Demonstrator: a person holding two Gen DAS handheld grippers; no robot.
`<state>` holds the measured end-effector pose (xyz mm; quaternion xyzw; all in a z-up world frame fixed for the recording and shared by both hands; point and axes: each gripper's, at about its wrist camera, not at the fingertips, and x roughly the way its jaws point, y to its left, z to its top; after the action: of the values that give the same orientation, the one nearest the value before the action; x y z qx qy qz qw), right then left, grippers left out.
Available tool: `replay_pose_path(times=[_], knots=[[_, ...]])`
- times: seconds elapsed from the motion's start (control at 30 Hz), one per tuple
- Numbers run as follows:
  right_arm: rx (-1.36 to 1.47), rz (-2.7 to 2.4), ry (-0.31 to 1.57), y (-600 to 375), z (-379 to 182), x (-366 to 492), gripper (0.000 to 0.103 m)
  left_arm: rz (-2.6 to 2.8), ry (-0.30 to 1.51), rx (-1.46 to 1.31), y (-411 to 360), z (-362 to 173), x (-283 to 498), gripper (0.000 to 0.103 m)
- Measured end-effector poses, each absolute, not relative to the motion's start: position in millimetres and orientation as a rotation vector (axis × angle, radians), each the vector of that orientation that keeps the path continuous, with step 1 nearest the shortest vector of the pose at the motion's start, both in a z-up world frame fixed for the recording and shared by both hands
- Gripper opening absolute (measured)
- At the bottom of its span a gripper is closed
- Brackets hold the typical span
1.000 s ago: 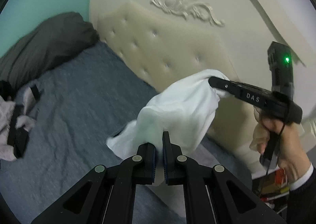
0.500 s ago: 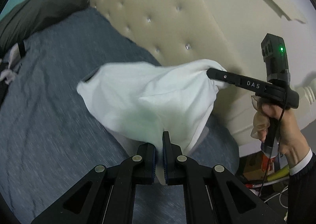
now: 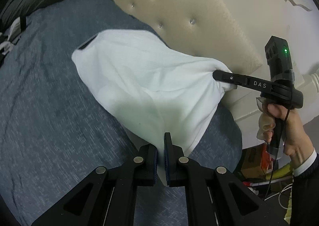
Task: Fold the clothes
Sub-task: 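Lower the white polo onto the bed beside the grey folded garment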
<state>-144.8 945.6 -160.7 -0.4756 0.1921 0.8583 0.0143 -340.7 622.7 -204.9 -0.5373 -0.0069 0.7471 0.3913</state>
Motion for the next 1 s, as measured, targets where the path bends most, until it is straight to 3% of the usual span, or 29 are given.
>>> replay_pose_path(times=[1.0], knots=[[-1.520, 2.604, 0.700, 955.7, -226.2, -102.2, 0.008, 1.885, -0.139, -1.445, 620.6, -286.9, -324.6, 0.009]])
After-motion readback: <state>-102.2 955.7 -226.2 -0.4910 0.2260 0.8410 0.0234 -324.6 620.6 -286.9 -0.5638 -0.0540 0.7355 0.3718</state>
